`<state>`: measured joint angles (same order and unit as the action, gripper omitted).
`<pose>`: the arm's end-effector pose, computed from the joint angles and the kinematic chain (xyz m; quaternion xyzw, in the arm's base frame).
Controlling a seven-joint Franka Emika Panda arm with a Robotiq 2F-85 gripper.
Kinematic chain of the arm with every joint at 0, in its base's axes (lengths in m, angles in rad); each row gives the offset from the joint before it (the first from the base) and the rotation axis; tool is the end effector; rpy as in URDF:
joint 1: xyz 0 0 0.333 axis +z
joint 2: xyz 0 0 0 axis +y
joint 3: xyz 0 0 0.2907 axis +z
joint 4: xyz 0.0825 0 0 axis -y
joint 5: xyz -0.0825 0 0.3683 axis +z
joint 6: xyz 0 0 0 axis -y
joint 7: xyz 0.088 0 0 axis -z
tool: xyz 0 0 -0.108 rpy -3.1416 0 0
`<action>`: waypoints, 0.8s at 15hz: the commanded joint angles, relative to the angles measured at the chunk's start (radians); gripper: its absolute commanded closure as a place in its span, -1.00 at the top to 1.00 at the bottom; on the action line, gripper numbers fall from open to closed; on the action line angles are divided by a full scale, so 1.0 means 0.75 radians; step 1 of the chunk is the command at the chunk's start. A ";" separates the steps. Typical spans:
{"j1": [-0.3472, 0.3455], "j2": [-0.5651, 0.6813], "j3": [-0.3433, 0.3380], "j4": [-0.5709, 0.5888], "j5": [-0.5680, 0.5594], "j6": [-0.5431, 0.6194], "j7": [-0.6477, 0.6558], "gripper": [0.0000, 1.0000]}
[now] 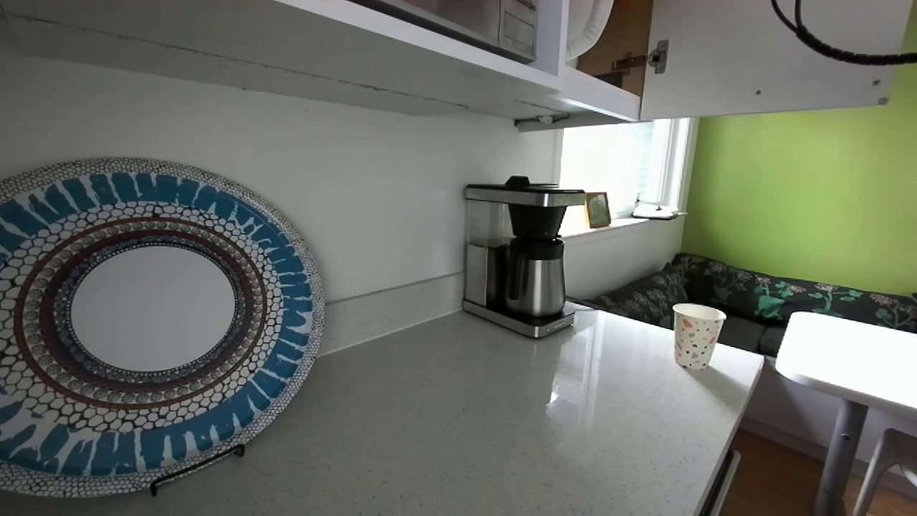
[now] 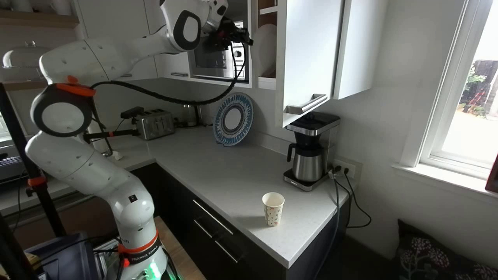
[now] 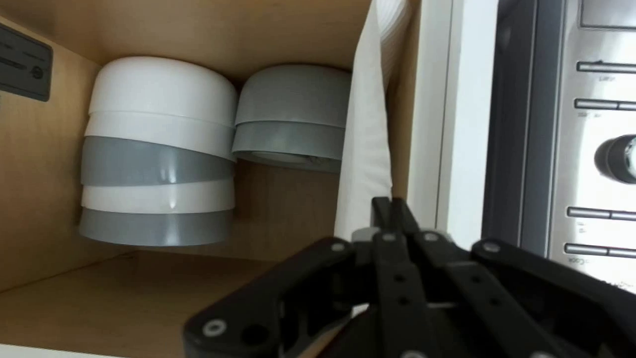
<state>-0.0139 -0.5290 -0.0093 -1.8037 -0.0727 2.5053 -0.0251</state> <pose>0.3838 -0.0104 0.8589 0.8161 0.0113 0.5759 0.0461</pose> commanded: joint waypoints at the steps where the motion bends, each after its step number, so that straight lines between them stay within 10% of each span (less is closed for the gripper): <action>1: 0.057 0.048 -0.022 0.044 0.022 0.016 -0.112 -1.00; 12: 0.163 0.122 -0.094 0.060 0.075 0.119 -0.348 -1.00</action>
<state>0.0728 -0.4708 -0.0564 -1.7676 -0.0548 2.5545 -0.2324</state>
